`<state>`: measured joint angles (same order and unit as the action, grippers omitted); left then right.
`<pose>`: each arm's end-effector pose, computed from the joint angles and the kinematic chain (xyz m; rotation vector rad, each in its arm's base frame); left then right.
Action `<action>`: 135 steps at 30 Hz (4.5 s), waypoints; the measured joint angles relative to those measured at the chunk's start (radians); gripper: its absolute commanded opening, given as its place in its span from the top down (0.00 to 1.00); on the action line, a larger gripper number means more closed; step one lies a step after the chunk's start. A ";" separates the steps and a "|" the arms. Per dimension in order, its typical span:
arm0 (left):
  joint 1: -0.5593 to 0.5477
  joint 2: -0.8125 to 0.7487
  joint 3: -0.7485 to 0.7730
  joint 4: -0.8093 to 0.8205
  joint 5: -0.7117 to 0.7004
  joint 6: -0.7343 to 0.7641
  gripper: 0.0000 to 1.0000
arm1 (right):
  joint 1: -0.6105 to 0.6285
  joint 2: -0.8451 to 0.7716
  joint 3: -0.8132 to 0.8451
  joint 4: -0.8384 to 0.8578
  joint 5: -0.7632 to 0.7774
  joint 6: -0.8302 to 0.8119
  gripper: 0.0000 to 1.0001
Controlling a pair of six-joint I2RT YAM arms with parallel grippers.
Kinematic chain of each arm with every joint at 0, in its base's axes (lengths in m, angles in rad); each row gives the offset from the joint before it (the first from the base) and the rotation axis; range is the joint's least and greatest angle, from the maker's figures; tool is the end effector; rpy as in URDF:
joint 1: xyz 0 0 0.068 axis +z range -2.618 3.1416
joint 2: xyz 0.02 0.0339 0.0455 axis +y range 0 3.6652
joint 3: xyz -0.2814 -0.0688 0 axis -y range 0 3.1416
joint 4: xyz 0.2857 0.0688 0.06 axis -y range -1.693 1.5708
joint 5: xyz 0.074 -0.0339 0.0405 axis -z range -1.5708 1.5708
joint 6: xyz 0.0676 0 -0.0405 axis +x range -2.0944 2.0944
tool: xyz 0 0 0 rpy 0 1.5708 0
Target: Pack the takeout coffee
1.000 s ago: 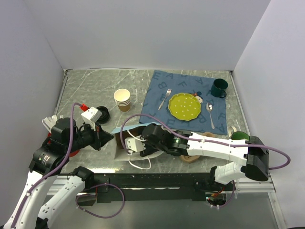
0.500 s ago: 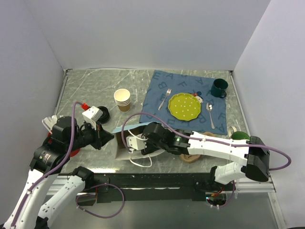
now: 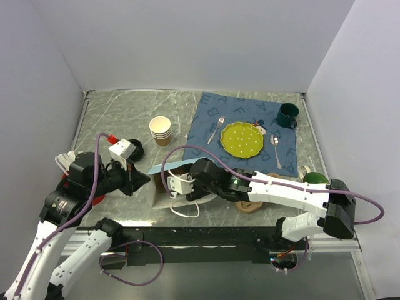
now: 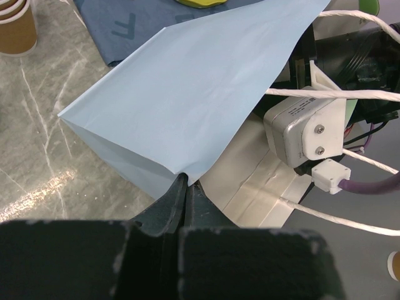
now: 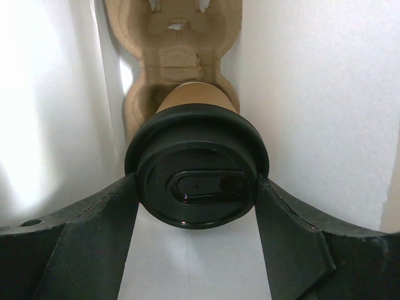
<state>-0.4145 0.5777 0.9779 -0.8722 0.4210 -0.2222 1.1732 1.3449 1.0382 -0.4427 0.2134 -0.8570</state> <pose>0.1215 -0.0836 0.3720 0.4709 2.0459 -0.8214 0.1487 0.3172 0.2633 -1.8959 1.3035 -0.0855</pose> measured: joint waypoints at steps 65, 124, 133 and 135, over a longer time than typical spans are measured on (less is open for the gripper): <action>0.000 0.063 0.057 0.014 -0.089 0.027 0.99 | 0.006 0.092 0.003 0.056 0.015 -0.020 0.55; 0.000 0.100 0.084 -0.032 -0.026 -0.058 0.99 | -0.014 0.164 0.036 0.079 0.002 -0.095 0.00; 0.000 0.100 0.085 -0.035 -0.026 -0.061 0.99 | -0.015 0.144 0.050 0.015 -0.042 -0.085 0.00; 0.000 0.101 0.085 -0.035 -0.026 -0.061 0.99 | -0.016 0.142 0.057 -0.002 -0.047 -0.083 0.00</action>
<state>-0.4145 0.6788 1.0626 -0.9073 0.3950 -0.2832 1.1576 1.4864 1.0950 -0.4442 0.1669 -0.9398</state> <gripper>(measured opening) 0.017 0.997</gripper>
